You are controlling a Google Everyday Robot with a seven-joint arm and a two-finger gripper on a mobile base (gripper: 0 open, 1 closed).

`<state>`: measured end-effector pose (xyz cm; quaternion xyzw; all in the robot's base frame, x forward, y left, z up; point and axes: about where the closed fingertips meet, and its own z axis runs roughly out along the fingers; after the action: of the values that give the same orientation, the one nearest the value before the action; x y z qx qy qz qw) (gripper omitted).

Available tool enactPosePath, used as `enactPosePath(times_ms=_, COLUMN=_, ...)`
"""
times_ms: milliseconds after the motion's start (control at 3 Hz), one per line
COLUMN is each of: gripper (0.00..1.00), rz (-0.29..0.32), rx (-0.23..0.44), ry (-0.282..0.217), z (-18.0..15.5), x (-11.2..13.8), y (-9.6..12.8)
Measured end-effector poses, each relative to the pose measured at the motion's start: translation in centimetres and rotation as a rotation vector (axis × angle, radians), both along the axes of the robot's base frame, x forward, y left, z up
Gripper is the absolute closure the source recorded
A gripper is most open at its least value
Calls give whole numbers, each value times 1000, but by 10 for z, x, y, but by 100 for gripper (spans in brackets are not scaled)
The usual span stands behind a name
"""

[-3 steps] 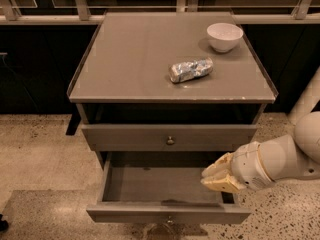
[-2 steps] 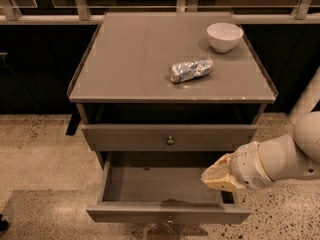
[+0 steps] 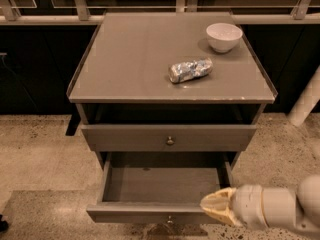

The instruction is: Close middle drawer

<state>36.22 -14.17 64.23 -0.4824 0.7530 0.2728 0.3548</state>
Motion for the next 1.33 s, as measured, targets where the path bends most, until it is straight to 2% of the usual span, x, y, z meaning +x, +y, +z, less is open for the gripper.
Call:
enactPosePath(times_ms=333, gripper=100, rz=-119, rx=48, ry=-3, z=-66, x=-26, y=-4)
enactPosePath(times_ms=667, gripper=100, rz=-253, rx=52, ry=2, z=-132, x=-26, y=-19)
enactPosePath(times_ms=1000, gripper=100, rz=-312, rx=30, ry=-7, z=-147, x=-14, y=-27)
enactPosePath(times_ms=1333, gripper=100, rz=-308, rx=39, ry=4, z=-148, x=-17, y=-26)
